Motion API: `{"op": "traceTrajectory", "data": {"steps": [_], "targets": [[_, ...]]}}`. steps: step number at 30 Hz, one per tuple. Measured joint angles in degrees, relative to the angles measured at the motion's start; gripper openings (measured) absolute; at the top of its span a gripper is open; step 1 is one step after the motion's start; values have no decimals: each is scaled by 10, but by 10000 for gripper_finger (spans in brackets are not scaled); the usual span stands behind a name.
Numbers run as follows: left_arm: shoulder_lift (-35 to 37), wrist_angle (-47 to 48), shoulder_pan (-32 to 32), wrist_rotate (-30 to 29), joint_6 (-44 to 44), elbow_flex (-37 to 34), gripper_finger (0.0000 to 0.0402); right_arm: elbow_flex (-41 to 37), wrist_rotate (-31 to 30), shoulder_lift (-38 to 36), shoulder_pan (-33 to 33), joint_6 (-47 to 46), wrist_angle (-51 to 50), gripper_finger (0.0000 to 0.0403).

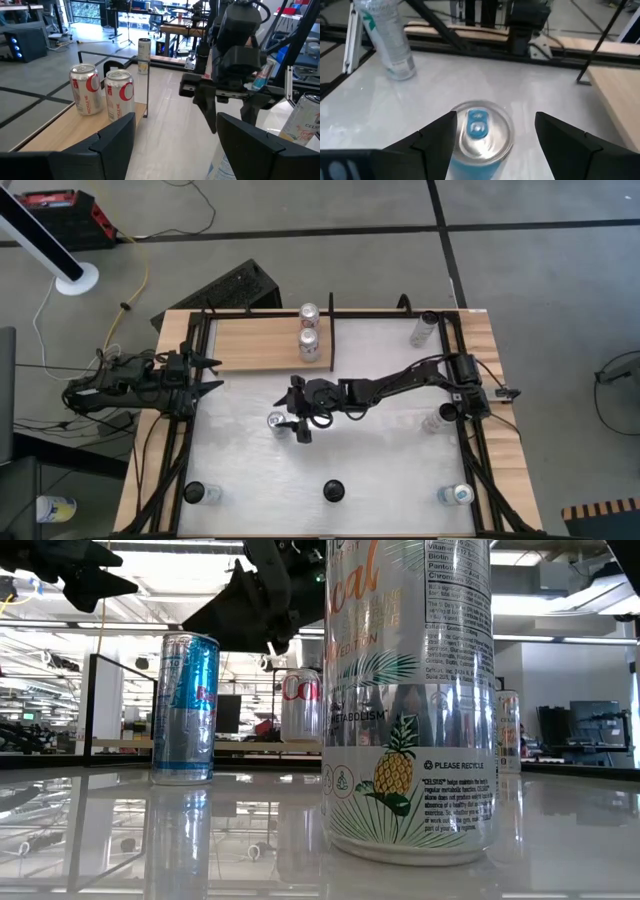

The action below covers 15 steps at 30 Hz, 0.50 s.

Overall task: Place canned beverage on shelf
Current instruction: Put the top blue soda can on the shelf

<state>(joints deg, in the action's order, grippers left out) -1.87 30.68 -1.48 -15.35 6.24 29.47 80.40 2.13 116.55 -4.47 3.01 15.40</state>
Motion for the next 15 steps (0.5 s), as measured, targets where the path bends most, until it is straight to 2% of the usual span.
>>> {"op": "traceTrajectory", "data": {"steps": [6, 15], "targets": [[0, 0, 0, 0, 0, 0, 261, 0, 26, 0, 0, -2, -6, 292], [0, 0, 0, 0, 0, 0, 261, 0, 28, 0, -2, -1, -5, 292]]}}
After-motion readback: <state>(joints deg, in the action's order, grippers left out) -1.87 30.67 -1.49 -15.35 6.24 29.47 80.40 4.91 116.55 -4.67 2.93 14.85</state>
